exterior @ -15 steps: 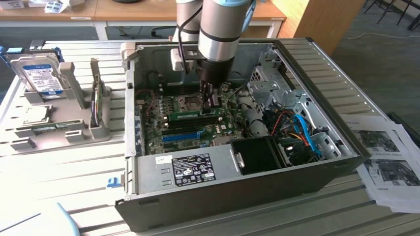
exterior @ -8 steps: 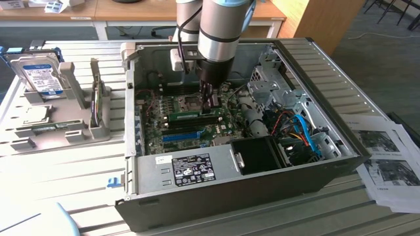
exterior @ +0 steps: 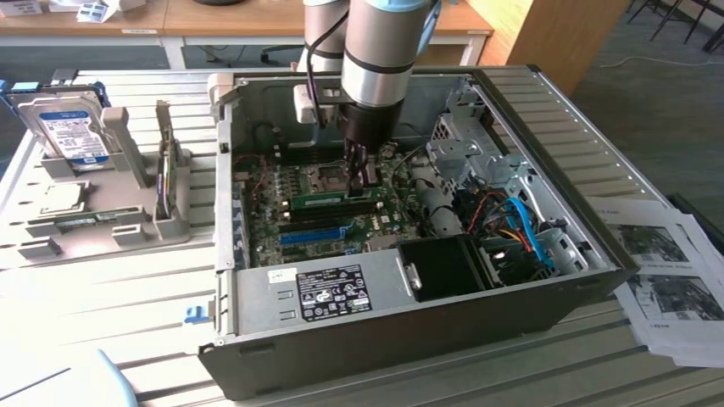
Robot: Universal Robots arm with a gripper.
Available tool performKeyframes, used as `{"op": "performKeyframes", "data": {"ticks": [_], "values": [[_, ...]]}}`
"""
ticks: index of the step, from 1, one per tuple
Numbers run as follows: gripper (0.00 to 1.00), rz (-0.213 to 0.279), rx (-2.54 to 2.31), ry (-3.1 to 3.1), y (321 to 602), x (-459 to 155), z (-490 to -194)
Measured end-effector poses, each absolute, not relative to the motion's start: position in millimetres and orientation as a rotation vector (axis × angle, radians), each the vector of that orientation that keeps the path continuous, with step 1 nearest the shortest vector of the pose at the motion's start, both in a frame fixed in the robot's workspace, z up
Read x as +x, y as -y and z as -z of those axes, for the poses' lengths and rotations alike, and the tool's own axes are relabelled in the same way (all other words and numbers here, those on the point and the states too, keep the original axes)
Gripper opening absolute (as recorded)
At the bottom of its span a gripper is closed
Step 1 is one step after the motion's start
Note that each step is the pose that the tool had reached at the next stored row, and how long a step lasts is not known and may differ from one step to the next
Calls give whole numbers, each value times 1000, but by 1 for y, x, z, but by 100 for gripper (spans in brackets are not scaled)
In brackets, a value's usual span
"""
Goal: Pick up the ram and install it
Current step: 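Insert the ram into the slot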
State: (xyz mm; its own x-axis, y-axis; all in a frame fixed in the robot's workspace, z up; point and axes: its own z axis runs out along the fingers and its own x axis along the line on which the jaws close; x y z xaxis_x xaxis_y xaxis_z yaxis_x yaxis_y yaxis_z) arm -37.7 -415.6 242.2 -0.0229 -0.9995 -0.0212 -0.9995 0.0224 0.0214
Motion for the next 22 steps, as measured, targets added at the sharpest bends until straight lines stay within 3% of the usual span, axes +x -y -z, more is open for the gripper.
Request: {"op": "performKeyframes", "data": {"ticks": [22], "values": [[11, -47, -2196, -2246, 416, -38, -233]]}}
